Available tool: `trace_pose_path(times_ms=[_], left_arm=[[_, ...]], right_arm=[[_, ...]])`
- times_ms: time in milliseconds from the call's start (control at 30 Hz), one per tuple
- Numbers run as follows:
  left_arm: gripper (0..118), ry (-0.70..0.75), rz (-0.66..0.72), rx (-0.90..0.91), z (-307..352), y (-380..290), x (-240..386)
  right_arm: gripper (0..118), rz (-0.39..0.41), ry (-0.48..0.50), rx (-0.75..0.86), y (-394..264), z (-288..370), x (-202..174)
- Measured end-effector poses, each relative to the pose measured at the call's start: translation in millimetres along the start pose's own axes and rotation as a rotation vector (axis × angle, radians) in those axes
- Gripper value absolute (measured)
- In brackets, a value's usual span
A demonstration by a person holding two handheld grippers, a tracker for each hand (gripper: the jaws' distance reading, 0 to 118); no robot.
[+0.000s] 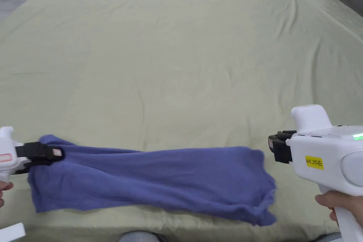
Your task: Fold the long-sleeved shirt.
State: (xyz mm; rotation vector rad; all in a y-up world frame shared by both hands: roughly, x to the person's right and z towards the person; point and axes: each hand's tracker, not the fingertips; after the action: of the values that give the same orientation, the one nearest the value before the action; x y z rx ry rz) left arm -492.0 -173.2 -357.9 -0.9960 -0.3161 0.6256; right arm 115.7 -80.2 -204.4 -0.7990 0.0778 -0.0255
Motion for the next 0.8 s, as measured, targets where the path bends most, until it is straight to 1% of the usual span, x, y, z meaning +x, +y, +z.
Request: trace_pose_path(times_ms=[67,133,233,300,433,500,667,700,767,800], left_arm=[[2,0.064,0.04,0.032,17,9,-16],[2,0.043,0.056,0.013,24,11,-21],[2,0.032,-0.008,-0.018,28,5,-4],[2,-0.023,-0.048,-0.026,29,-2,18],[2,-0.177,-0.098,-0.062,24,-16,75],[2,-0.249,-0.105,-0.134,15,-28,117],[2,-0.362,-0.122,-0.211,-29,-67,221],[2,-0.38,-0.119,-0.238,-44,-76,239],[2,-0.363,-0.114,-0.258,-79,-92,268],[2,-0.348,-0.131,-0.305,-100,-101,281]], right_arm=[[0,0.005,0.005,-0.002,0,-3,-5],[0,0.011,0.017,-0.007,1,-6,-9],[0,0.021,0.031,-0.011,1,-9,-14],[0,0.025,0.038,-0.011,1,-10,-17],[0,0.033,0.052,-0.008,0,-8,-19],[0,0.035,0.054,-0.005,-1,-6,-19],[0,0.012,0.051,0.006,-7,0,-8],[0,0.004,0.049,0.008,-8,1,-5],[0,-0.013,0.042,0.011,-12,4,2],[0,-0.025,0.038,0.01,-14,6,7]])
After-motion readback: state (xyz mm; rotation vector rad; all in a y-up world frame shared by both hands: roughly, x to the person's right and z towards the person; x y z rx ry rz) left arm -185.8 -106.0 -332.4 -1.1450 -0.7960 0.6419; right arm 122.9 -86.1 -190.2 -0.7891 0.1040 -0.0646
